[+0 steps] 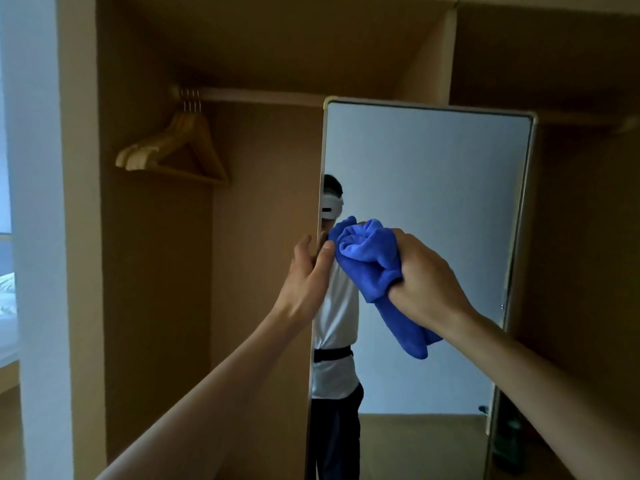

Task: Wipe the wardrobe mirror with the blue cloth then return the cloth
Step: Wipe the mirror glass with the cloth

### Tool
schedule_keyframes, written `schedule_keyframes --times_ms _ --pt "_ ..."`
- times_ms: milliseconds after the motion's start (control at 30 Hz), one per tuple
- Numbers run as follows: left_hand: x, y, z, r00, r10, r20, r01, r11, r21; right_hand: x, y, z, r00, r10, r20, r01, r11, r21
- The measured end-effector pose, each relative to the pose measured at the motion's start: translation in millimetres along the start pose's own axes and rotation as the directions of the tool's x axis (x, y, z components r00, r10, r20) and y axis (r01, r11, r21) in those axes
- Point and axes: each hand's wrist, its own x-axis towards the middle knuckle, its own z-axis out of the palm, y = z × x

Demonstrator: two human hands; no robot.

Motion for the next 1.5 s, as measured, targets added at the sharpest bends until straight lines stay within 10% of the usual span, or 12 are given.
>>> schedule_keyframes --times_ms 733,1500 --pt "110.6 92.2 -20.3 0.981 0.174 -0.087 -0.180 0.982 -0.065 162.0 -40.1 -80.4 0.867 -0.491 -0.084 0.355 0.727 -0.588" --pt "112.4 41.1 -23.8 0.992 0.102 -0.068 -0.112 0.979 -0.173 175.5 -40.6 -46.1 0.876 -0.477 -0.079 0.329 0.707 -0.626"
